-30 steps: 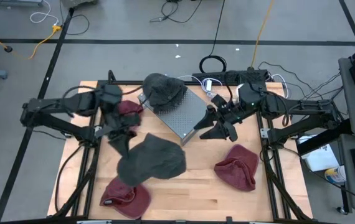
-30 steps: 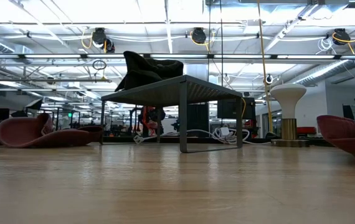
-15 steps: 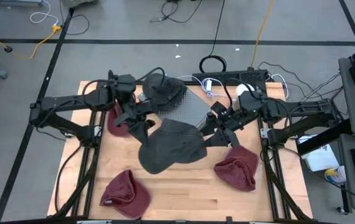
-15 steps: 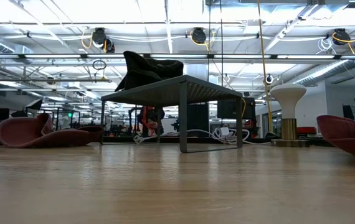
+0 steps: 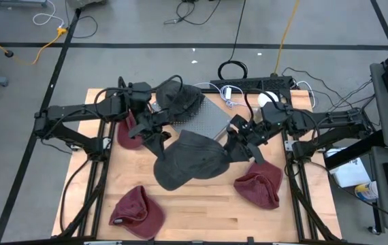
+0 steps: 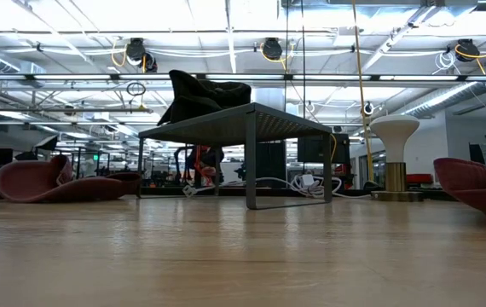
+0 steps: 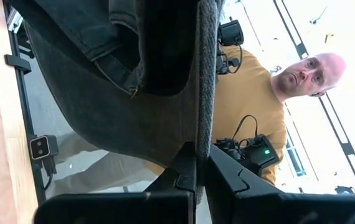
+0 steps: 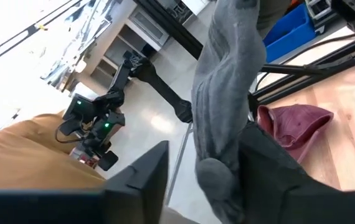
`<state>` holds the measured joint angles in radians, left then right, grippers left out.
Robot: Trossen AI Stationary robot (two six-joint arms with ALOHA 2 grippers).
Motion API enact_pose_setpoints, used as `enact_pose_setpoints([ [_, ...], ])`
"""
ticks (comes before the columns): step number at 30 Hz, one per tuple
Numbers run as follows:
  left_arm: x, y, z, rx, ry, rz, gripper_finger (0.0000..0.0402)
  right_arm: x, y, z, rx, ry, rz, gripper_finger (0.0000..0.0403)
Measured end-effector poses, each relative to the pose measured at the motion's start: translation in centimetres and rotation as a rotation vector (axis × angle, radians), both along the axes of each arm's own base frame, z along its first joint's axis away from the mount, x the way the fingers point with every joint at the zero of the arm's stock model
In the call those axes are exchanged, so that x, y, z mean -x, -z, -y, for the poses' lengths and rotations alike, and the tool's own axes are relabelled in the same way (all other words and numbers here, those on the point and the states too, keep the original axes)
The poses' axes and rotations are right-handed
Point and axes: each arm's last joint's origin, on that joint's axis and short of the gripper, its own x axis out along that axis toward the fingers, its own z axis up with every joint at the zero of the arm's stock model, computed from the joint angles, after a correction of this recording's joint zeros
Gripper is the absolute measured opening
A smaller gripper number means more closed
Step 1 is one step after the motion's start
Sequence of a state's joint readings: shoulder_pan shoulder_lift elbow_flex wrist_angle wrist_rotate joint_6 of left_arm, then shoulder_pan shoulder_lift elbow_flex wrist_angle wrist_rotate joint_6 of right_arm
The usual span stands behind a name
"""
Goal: Pick & Place hat
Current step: Stack the black cap on the black cap on the shelf
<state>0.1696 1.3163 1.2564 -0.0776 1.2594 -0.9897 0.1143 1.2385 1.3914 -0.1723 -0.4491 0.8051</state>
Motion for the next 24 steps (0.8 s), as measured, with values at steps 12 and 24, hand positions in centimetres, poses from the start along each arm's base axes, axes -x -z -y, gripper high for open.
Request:
enact_pose_setpoints([
  [12,0.0,0.1,-0.5,-0.006,-0.044,-0.005,0.0090,0.2,-0.4,0.0,-0.066,0.007,-0.004,0.0021],
  [24,4.6,2.0,-3.5,-0.451,-0.542,-0.120,0.0105,1.4,-2.1,0.5,-0.101,0.124,0.103,0.0016],
])
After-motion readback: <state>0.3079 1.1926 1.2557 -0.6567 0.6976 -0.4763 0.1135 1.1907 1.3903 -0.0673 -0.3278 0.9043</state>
